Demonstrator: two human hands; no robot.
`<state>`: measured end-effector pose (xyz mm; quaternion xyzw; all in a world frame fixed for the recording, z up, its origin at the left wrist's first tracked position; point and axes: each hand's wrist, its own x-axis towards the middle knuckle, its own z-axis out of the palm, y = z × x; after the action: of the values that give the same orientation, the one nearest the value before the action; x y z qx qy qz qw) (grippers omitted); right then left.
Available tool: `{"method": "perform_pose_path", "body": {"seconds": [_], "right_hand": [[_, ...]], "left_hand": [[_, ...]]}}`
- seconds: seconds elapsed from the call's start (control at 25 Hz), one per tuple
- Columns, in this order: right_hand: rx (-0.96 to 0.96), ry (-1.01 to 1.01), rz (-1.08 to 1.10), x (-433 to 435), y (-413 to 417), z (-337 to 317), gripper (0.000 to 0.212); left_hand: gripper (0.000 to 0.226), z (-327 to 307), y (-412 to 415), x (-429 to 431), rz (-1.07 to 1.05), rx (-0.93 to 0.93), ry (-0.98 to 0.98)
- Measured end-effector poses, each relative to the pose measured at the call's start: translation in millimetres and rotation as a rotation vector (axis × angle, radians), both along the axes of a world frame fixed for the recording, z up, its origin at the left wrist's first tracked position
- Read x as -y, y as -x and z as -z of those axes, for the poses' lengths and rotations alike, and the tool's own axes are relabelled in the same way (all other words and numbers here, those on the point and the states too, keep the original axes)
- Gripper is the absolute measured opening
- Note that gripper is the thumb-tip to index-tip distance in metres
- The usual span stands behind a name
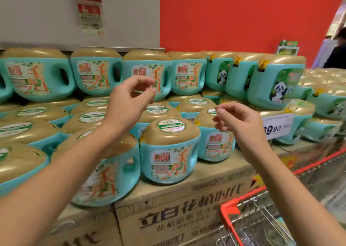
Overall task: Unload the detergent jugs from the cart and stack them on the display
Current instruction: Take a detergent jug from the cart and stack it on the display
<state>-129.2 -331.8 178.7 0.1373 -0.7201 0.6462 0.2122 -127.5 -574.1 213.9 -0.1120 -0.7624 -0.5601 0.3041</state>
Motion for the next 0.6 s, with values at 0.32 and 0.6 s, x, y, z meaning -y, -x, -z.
{"method": "perform_pose_path", "body": {"seconds": [0.32, 0.6], "right_hand": [[0.326, 0.193, 0.19, -126.4, -164.1, 108.2, 0.012], [0.482, 0.235, 0.295, -258.8, -203.4, 170.8, 0.014]], "left_hand": [[0.015, 99.2, -115.8, -100.7, 0.249, 0.33, -0.11], [0.017, 176.7, -162.8, -247.4, 0.371, 0.544, -0.121]]}}
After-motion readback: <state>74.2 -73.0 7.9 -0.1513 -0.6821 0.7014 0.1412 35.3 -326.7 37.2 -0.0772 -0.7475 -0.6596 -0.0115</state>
